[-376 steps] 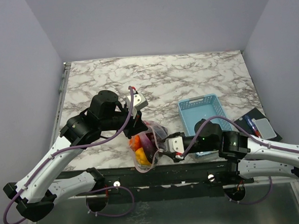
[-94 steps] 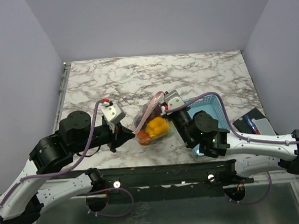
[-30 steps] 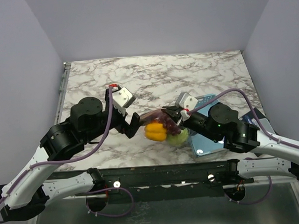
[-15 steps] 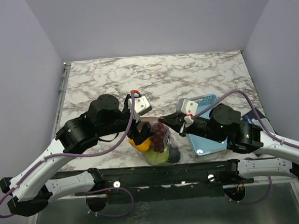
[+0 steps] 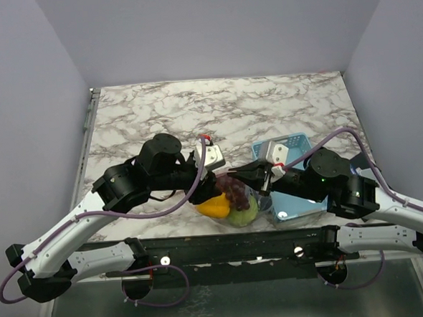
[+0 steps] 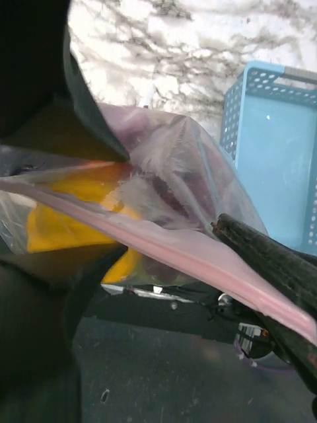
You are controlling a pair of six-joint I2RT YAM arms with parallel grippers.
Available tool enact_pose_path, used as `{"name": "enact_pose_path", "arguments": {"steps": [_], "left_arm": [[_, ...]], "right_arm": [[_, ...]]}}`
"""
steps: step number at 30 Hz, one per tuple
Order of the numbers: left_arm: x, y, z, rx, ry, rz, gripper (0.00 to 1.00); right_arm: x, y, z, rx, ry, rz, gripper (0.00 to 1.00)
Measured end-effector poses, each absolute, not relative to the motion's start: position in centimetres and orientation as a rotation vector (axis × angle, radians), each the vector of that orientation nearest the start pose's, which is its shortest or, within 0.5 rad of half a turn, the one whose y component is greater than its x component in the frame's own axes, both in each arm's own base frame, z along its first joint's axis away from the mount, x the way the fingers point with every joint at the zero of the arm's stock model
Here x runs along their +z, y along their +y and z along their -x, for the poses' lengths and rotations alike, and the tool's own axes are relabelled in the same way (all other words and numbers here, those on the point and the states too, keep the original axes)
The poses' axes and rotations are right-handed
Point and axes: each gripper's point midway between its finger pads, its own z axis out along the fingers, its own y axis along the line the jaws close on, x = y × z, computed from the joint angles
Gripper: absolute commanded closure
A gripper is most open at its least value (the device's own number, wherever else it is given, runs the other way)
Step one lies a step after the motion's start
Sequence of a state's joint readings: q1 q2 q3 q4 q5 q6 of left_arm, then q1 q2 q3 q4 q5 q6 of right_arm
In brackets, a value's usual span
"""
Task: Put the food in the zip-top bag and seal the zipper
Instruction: Place the zipper food storage bag at the center of the board.
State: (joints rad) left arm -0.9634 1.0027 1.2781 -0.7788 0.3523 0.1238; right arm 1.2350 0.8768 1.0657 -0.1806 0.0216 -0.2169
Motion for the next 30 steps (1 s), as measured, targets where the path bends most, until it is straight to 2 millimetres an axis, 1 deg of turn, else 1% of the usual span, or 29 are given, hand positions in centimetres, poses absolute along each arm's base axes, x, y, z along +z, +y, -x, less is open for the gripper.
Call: {"name": "enact_pose_path", "arguments": {"steps": [3,14,17,18,19,20,22,24,25,28,30], "left_arm": [[30.2,-27.1,-11.7,-0.881,1.734,-1.323,0.99],[29.7,-27.3,-11.6,-0.896,1.748,-1.333,1.00],[29.8,-27.3,-11.9,-0.880,1.753,-1.317,1.00],[29.8,-27.3,-12.1,-0.871,1.755,-1.310,1.00],[29.8,-27.2,-12.4,-0.854,1.759,-1.299,1.00],[29.8,-27.2,-12.6,-0.842,1.762,-1.289,1.00],[29.6,-27.1,-13.3,-0.800,1.776,-1.265,1.00],[29.2,-26.8,-14.1,-0.748,1.801,-1.241,1.00],[29.0,-26.6,-14.7,-0.712,1.816,-1.224,1.00],[28.6,-26.1,-16.0,-0.630,1.845,-1.180,1.00],[28.4,-25.6,-17.1,-0.557,1.861,-1.139,1.00]], "right_arm": [[38.0,30.7,-11.9,0.786,1.224,1.064,0.99],[37.4,30.7,-11.8,0.796,1.236,1.063,0.99],[37.5,30.5,-12.1,0.787,1.243,1.049,0.99],[37.4,30.5,-12.2,0.781,1.249,1.042,0.96],[37.4,30.4,-12.4,0.775,1.255,1.033,0.90],[37.4,30.3,-12.6,0.765,1.262,1.023,0.86],[37.5,30.1,-13.1,0.745,1.275,0.995,0.81],[38.2,29.7,-13.6,0.728,1.272,0.951,0.70],[38.6,29.4,-13.8,0.723,1.268,0.923,0.66],[40.0,28.2,-14.5,0.703,1.252,0.835,0.55],[40.6,27.3,-14.9,0.688,1.250,0.784,0.51]]}}
